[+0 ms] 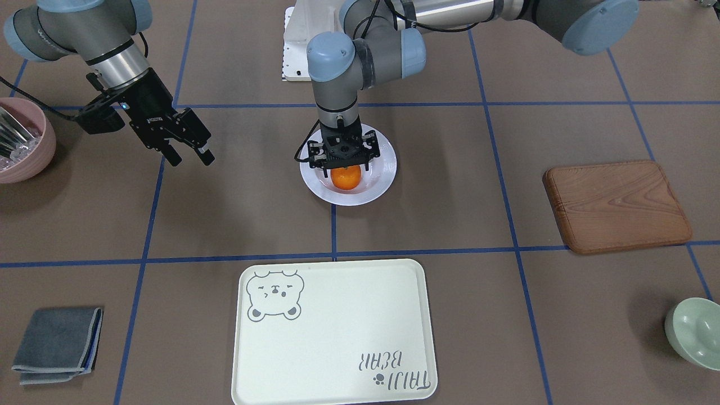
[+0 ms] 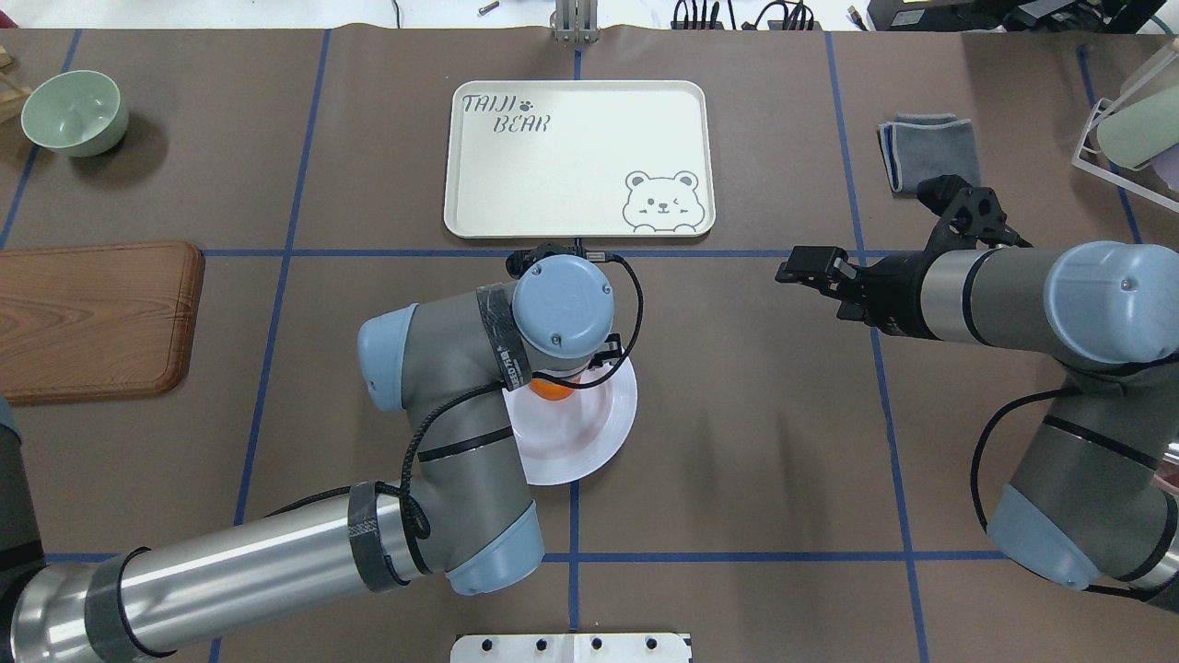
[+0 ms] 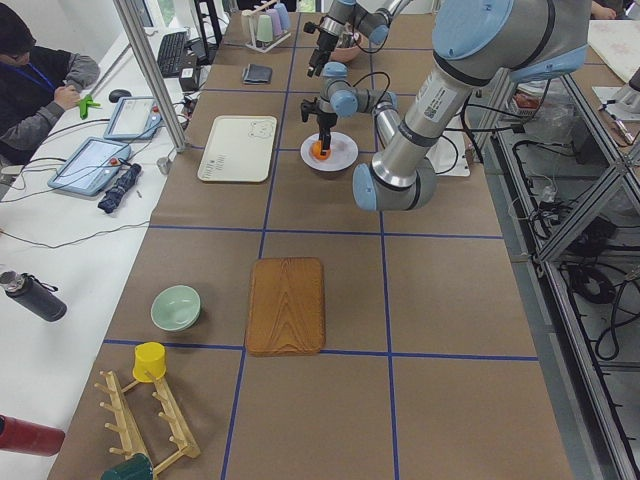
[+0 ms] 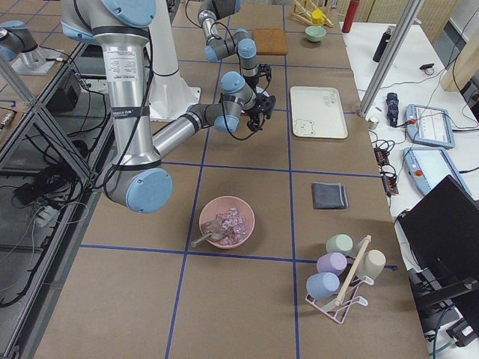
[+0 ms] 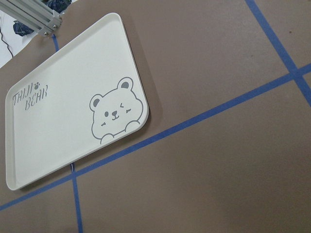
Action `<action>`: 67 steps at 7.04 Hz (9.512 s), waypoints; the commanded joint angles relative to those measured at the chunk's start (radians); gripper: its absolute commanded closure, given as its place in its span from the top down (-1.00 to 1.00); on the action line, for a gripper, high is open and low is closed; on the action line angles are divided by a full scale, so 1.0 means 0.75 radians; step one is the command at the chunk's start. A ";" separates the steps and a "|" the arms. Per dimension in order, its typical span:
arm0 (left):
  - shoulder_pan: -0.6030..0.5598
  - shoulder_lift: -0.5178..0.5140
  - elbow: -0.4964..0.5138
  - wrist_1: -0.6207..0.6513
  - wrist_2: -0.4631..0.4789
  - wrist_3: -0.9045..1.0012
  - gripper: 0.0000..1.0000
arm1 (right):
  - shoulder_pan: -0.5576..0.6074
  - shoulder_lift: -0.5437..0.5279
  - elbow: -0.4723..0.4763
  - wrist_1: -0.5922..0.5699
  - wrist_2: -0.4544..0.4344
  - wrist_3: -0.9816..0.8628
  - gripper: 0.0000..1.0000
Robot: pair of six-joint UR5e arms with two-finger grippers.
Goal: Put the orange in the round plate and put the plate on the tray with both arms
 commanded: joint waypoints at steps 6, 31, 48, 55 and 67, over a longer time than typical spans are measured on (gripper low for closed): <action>-0.882 0.594 -0.460 0.258 -0.514 1.316 0.97 | -0.407 0.096 0.013 0.016 -0.520 0.580 0.95; -1.565 0.950 -0.054 0.064 -0.921 1.982 0.97 | -0.696 0.491 -0.472 0.012 -0.962 0.904 0.04; -1.588 1.274 -0.330 0.072 -0.911 1.970 0.97 | -0.326 0.850 -1.009 0.332 -1.185 1.066 -1.00; -1.586 1.251 -0.326 0.070 -0.913 1.966 0.97 | -0.236 1.032 -1.271 0.274 -1.014 1.128 0.99; -1.582 1.251 -0.313 0.064 -0.915 1.978 0.97 | 0.499 0.278 -0.349 -0.790 0.444 -1.618 1.00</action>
